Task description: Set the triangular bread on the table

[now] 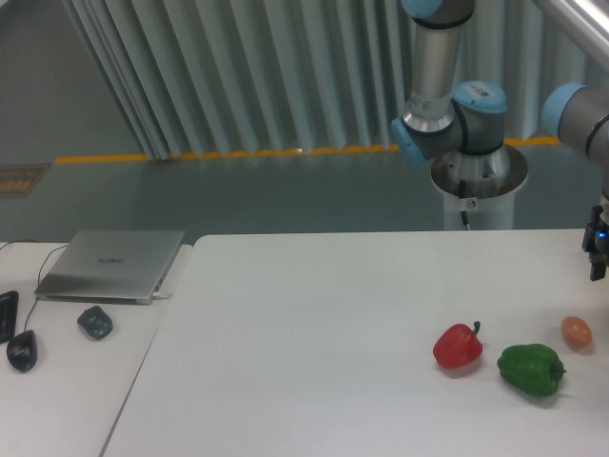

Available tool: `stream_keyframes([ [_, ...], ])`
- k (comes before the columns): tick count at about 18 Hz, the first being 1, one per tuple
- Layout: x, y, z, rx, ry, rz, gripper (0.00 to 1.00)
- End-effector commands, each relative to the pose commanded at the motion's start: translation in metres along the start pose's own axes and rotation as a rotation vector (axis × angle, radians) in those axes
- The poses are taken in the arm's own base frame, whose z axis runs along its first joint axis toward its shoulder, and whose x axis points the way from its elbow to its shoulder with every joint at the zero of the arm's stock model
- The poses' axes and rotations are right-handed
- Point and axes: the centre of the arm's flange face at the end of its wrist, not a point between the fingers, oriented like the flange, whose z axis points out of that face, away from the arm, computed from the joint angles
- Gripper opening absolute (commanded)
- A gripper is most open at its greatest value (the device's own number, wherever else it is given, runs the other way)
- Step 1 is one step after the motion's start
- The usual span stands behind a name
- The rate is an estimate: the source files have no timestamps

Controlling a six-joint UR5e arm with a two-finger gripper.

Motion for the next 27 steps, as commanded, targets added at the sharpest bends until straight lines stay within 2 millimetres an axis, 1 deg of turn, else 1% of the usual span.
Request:
stream_keyframes([
  [1,0.000,0.006,0.000,-0.010,0.003,-0.006,1.00],
  [2,0.000,0.007,0.000,-0.015,0.001,-0.009,1.00],
  [3,0.000,0.015,0.001,-0.018,0.008,-0.014,1.00],
  [4,0.001,0.030,0.003,-0.007,0.024,-0.019,1.00],
  [5,0.002,0.039,0.004,0.006,0.032,-0.028,1.00],
  [8,0.006,0.076,0.011,0.084,0.073,-0.102,1.00],
  [9,0.009,0.102,0.014,0.122,0.077,-0.154,1.00],
  [10,0.011,0.118,0.017,0.133,0.079,-0.184,1.00],
  [11,0.014,0.142,0.023,0.150,0.082,-0.228,1.00],
  [13,0.016,0.168,0.028,0.196,0.070,-0.282,1.00],
  [14,0.016,0.181,0.037,0.206,0.078,-0.311,1.00],
  [17,0.013,0.203,0.060,0.233,0.102,-0.370,1.00],
  [20,0.008,0.221,0.075,0.274,0.109,-0.440,1.00],
  [23,0.003,0.223,0.084,0.272,0.102,-0.488,1.00],
  [25,-0.003,0.218,0.085,0.289,0.089,-0.549,1.00],
  [27,-0.007,0.215,0.092,0.287,0.079,-0.555,1.00],
])
